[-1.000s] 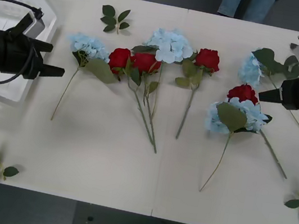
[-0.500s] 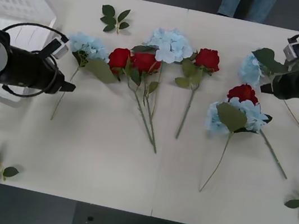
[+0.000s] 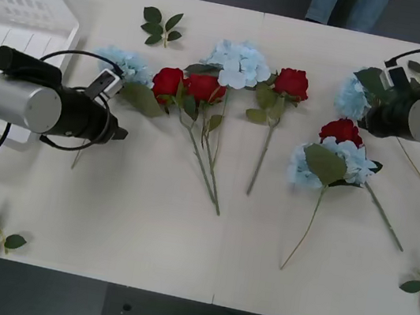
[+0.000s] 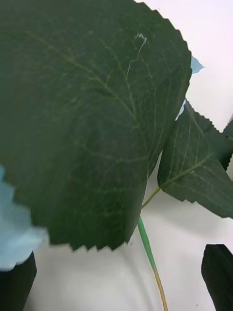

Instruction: Put the red flowers into the right box and the blue flowers into the left box

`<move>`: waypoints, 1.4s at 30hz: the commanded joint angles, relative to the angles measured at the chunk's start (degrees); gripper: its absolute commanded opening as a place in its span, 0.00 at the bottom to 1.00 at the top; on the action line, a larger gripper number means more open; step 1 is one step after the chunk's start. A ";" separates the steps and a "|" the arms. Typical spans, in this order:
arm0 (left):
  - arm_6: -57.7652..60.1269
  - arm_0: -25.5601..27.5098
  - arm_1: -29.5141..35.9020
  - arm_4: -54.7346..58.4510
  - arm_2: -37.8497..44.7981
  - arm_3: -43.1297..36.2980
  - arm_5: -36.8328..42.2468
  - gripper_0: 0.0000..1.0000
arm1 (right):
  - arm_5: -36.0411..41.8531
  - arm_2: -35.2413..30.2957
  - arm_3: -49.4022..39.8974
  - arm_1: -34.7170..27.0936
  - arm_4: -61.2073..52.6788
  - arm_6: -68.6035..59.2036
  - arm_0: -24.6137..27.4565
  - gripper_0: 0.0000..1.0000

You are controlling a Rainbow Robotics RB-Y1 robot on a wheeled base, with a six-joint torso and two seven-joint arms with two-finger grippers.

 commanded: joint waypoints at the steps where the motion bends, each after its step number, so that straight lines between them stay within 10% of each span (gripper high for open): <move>1: 6.39 -2.67 -0.28 -2.96 1.53 -0.62 -0.42 0.89 | -2.23 -0.82 6.56 3.07 3.68 -2.87 -4.37 1.00; 5: 7.10 -3.02 -0.81 -5.34 1.70 -0.71 -0.42 0.82 | -3.99 -0.82 11.83 5.27 7.19 -3.84 -5.87 1.00; 10: 7.89 -3.02 -0.90 -5.95 1.79 -0.62 -0.60 0.36 | -4.87 -0.73 14.73 6.59 9.48 -4.98 -6.57 0.96; 14: 8.15 -3.02 -0.90 -6.57 1.70 -0.62 -1.30 0.25 | -5.22 -0.73 15.61 7.03 11.33 -6.03 -6.57 0.12; 20: 8.50 -3.02 -0.99 -7.36 1.79 -0.62 -1.65 0.26 | -5.22 -0.73 16.22 7.03 12.47 -6.82 -6.48 0.00; 22: 8.59 -3.02 -0.99 -7.62 1.70 -0.62 -1.65 0.26 | -5.13 -0.65 16.14 7.03 12.64 -7.00 -6.48 0.00; 24: 8.59 -3.02 -1.07 -8.06 1.70 -0.45 -1.65 0.00 | -5.13 -0.29 16.22 7.03 12.47 -7.18 -6.48 0.00; 37: 8.50 -3.02 -0.99 -9.99 1.88 0.43 -1.83 0.00 | -5.57 1.90 16.22 6.94 6.75 -8.58 -6.31 0.04; 38: 8.41 -3.02 -0.90 -9.82 2.05 0.26 -1.83 0.00 | -5.57 1.90 16.14 6.94 6.32 -8.58 -6.31 0.12; 42: 8.15 -2.93 0.77 -8.94 4.78 -4.67 1.95 0.00 | -5.57 1.90 16.05 6.50 3.24 -8.23 -6.31 1.00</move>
